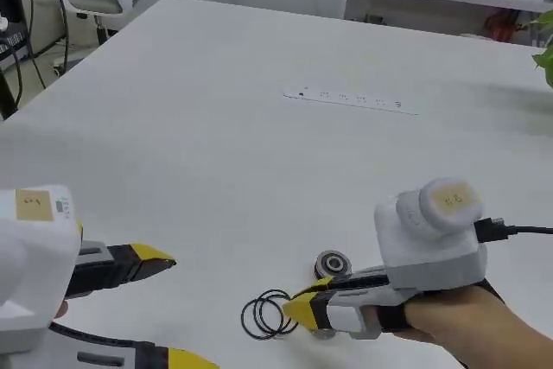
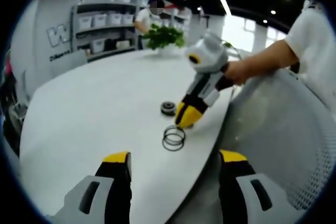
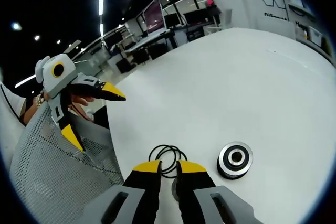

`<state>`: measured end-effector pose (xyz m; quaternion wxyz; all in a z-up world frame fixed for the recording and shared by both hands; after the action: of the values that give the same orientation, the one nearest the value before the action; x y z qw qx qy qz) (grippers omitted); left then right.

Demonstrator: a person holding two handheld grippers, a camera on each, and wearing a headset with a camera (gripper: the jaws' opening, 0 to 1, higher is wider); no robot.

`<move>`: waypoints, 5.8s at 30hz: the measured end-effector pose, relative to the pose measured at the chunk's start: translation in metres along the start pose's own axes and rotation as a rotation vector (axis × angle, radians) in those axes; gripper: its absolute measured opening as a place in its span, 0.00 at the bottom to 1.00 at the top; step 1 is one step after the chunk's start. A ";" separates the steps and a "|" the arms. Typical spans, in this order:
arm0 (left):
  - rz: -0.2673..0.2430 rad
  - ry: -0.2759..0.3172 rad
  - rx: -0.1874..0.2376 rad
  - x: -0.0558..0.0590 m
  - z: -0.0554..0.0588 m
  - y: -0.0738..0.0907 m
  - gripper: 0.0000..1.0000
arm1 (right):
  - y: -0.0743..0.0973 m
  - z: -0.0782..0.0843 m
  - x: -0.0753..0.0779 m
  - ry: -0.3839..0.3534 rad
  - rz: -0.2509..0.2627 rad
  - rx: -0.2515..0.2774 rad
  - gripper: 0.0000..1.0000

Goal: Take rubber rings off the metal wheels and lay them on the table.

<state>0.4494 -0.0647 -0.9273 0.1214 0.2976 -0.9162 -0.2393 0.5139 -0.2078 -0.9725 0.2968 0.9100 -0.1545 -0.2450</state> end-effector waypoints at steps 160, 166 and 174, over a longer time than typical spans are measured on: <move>0.216 -0.205 0.011 -0.019 -0.046 -0.169 0.14 | 0.028 0.016 0.065 0.205 0.163 -0.013 0.13; 0.211 -0.206 0.012 -0.019 -0.046 -0.168 0.14 | 0.030 0.014 0.066 0.218 0.184 -0.013 0.00; 0.208 -0.213 0.010 -0.021 -0.046 -0.168 0.14 | 0.032 0.013 0.072 0.114 0.212 0.010 0.00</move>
<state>0.5645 -0.1878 -0.9749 0.0463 0.1748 -0.9510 -0.2509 0.5627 -0.2692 -0.9876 0.3249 0.9024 -0.2339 -0.1591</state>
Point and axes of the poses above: the centre of the closed fingertips' face, and the gripper's own axes: y roughly backward along the fingers, x roughly to its right, z roughly out of its underside, the point moved 5 cm from there along y, roughly backward along the fingers, and after that the axes turned 2 degrees about x, right-handed, at the moved point
